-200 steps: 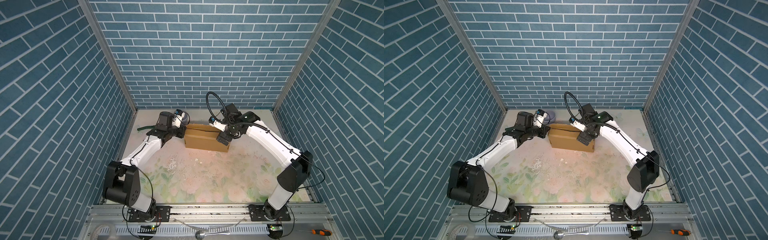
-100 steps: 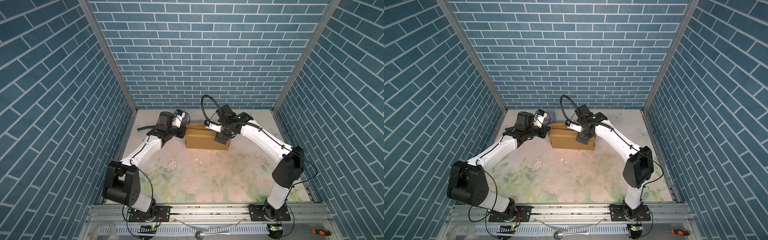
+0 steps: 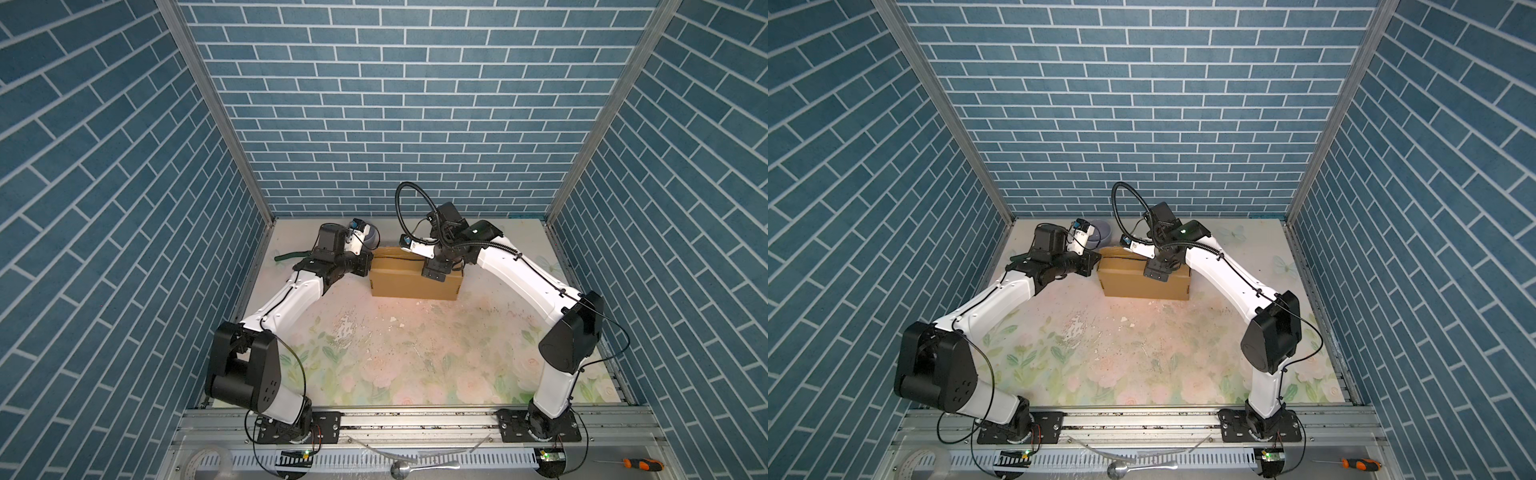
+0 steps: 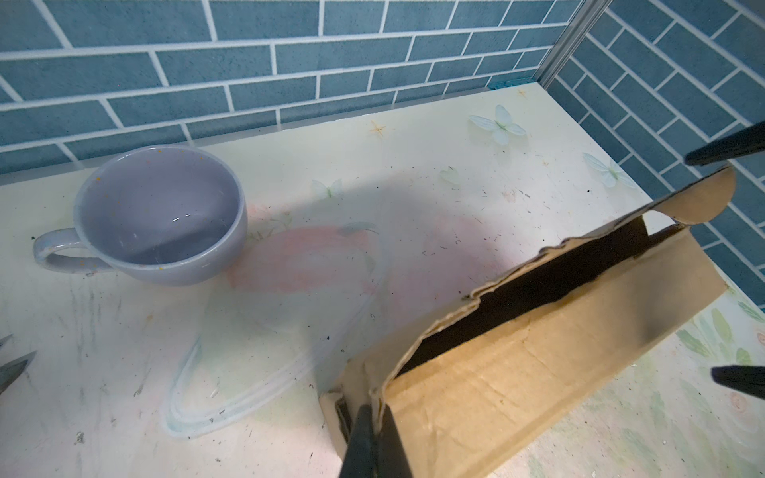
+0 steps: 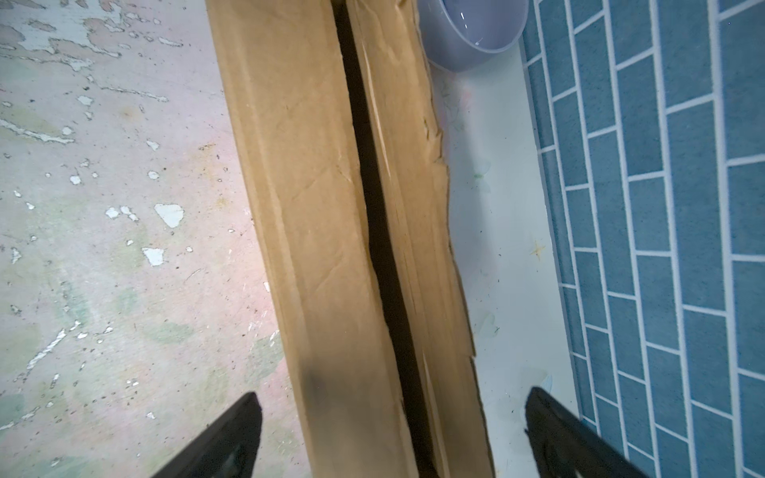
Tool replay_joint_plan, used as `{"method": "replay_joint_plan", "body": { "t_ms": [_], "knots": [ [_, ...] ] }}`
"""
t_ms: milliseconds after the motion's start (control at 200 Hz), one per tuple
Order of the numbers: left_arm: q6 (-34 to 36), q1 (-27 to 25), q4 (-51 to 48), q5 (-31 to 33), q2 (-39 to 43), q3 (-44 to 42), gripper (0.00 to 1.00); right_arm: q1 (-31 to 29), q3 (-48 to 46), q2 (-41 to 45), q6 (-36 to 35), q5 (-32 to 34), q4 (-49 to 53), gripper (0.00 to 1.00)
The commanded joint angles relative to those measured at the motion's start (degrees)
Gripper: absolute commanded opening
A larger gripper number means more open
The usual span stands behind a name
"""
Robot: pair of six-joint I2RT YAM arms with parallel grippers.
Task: Fold the paper box
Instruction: 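Release the flap and swing the right gripper over the box toward the left, then press the box's top seam with the right gripper while the left holds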
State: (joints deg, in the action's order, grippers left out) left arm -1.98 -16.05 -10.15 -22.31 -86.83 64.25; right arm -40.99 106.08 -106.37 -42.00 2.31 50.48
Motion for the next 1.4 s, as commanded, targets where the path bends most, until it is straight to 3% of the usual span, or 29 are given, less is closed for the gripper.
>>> {"method": "replay_joint_plan", "body": {
  "t_ms": [0, 275, 445, 695, 805, 910, 1100, 1270, 1390],
  "knots": [
    [-0.31, -0.71, -3.67, -0.72, -1.81, -1.74, 0.0, -0.06, 3.27, -2.77, -3.11, -3.26, 3.17, 0.99],
    [-0.4, -0.74, -3.61, -0.72, -1.85, -1.85, 0.0, 1.07, 7.81, -6.43, 0.86, -10.46, 8.4, 0.98],
    [-0.48, -0.89, -3.51, -0.73, -1.78, -1.8, 0.0, 1.0, 6.13, -8.8, 0.75, -4.64, 5.5, 0.94],
    [-0.65, -1.05, -3.18, -1.37, -0.74, -2.09, 0.0, 1.05, 6.22, -9.84, 1.89, -6.93, 4.29, 0.79],
    [-0.75, -1.1, -3.47, -1.94, 0.07, -2.09, 0.0, 1.01, 7.03, -10.77, 2.78, -6.96, 5.24, 0.69],
    [-0.88, -1.11, -3.73, -1.94, 1.11, -2.28, 0.0, 1.0, 6.93, -11.22, 3.09, -8.48, 5.39, 0.52],
    [-1.55, -1.05, -3.67, -3.71, 2.65, -2.16, 0.0, 1.01, 6.22, -11.08, 3.13, -8.19, 4.65, 0.51],
    [-0.32, -0.02, -6.3, -4.53, 3.92, -0.68, 0.23, 1.0, 5.82, -10.97, 2.89, -7.93, 4.41, 0.51],
    [0.09, 0.67, -7.15, -5.54, 3.42, 1.27, 0.35, 1.01, 5.37, -10.79, 2.88, -7.87, 4.21, 0.5]
  ]
}}
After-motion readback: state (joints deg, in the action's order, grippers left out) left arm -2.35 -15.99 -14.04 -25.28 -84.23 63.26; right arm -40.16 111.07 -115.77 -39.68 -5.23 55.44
